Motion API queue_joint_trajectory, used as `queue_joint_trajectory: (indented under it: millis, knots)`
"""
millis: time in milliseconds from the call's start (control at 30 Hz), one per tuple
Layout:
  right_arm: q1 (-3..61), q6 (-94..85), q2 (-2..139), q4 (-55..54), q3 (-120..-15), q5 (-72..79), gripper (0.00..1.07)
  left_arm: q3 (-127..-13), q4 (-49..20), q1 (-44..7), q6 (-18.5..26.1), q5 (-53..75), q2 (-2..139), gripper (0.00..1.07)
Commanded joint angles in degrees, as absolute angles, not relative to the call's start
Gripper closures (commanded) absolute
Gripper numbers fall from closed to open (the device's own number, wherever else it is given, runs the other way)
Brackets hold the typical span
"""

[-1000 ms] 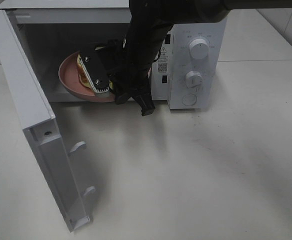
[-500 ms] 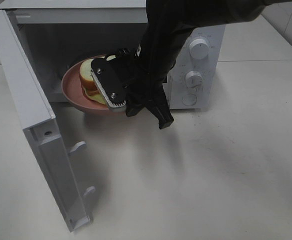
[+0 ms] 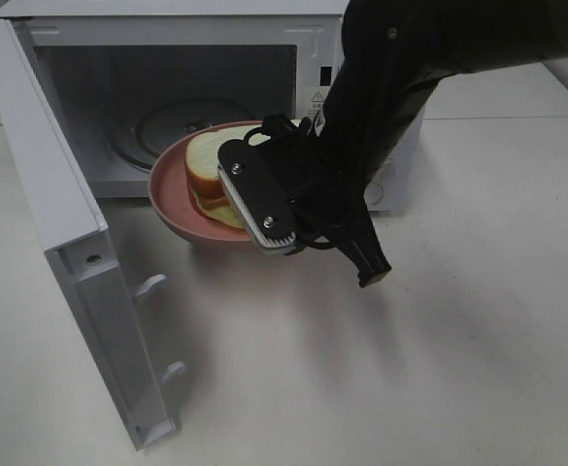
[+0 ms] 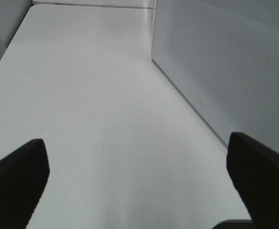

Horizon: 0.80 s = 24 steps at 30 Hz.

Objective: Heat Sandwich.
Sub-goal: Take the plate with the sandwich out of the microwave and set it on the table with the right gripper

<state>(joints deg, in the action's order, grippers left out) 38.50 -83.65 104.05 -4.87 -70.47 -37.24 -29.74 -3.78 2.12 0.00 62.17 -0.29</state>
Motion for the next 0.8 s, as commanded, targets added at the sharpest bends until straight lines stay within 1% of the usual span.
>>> queue_joint_trajectory:
  millis: [33,433,800]
  knots:
    - [38.16,-82.85,100.84,-4.53,-67.67,-35.41,1.07,-29.62,-3.78,1.89,0.0,61.31,-1.2,0.1]
    - [38.16,-82.56,90.64,-4.35,-54.77,-33.23,1.07,-29.62,-3.78,1.89,0.0,61.31,-1.2,0.1]
    - [38.16,-79.3,82.33,-4.24,-47.15,-32.37,1.07,-29.62,-3.78,1.89,0.0,61.31,-1.2,0.1]
